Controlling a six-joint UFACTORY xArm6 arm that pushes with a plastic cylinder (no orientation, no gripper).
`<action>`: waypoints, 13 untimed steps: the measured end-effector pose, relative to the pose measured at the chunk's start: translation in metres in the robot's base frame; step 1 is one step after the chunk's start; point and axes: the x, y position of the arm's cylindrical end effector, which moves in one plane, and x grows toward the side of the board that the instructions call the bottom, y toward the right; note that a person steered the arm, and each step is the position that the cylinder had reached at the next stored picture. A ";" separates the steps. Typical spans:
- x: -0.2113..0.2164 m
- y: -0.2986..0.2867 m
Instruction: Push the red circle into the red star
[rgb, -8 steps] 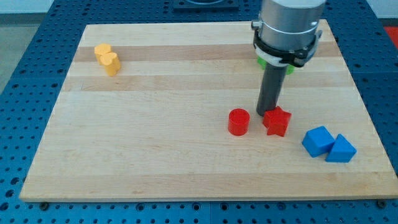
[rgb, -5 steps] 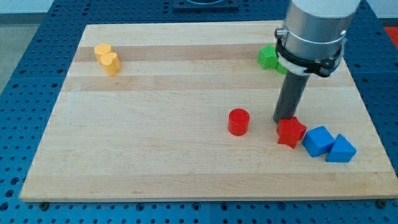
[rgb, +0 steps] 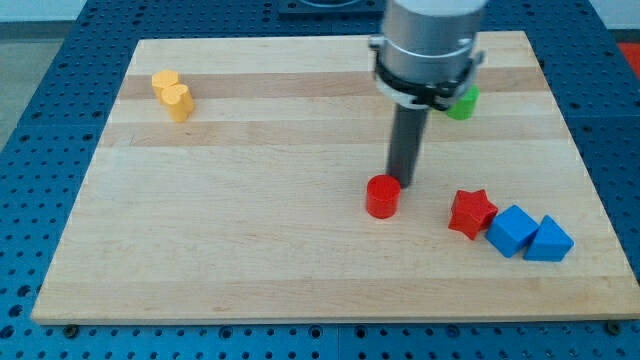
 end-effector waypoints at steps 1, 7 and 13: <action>-0.019 -0.037; 0.066 -0.011; 0.007 0.002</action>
